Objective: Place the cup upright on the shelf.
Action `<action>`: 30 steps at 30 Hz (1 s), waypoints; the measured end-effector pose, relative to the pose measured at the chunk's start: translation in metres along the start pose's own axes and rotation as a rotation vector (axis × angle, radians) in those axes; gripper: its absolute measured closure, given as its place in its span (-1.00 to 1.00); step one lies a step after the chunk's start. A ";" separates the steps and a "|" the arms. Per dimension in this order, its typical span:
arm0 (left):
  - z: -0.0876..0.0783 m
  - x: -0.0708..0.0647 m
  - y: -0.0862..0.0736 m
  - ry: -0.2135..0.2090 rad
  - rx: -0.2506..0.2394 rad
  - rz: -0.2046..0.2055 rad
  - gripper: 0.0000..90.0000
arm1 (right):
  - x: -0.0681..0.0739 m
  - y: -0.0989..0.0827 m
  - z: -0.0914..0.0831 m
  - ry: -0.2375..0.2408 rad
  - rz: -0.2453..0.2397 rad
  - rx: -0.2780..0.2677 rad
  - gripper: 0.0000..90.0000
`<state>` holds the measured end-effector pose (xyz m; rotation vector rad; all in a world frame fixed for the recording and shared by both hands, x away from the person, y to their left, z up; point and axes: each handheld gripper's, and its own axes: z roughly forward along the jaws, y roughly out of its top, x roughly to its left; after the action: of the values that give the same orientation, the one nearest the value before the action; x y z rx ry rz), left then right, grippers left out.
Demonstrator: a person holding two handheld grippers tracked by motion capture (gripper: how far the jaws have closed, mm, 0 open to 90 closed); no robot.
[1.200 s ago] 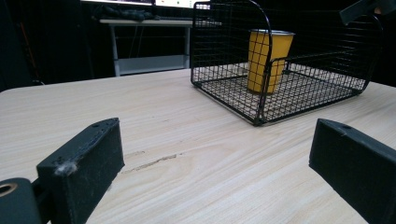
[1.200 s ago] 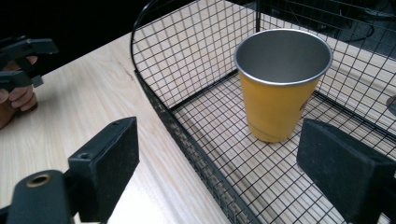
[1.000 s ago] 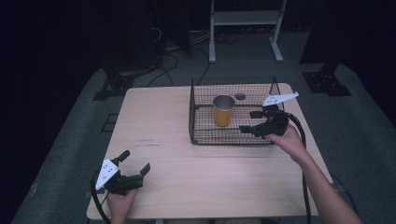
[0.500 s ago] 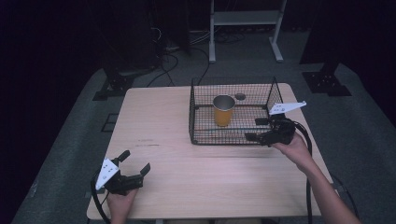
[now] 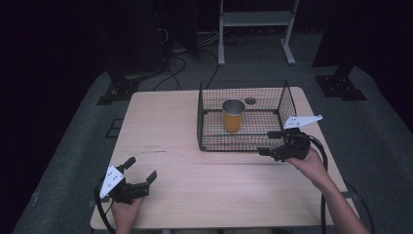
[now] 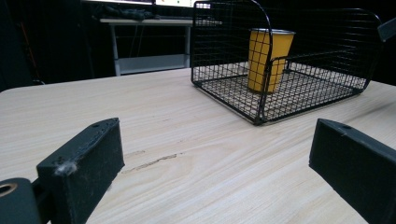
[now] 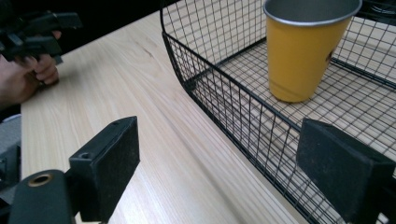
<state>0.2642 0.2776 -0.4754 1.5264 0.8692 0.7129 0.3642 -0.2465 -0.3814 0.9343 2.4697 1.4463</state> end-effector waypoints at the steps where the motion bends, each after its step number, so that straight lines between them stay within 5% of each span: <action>1: 0.000 0.000 0.000 0.000 0.000 -0.001 -0.95 | 0.000 -0.001 0.000 0.003 0.005 -0.002 -0.72; 30: 0.000 0.000 0.000 0.000 0.001 0.002 -0.95 | 0.011 -0.057 -0.027 -0.036 0.054 -0.032 -0.72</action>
<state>0.2643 0.2772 -0.4755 1.5281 0.8679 0.7141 0.3187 -0.2803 -0.4122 1.0198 2.4064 1.4675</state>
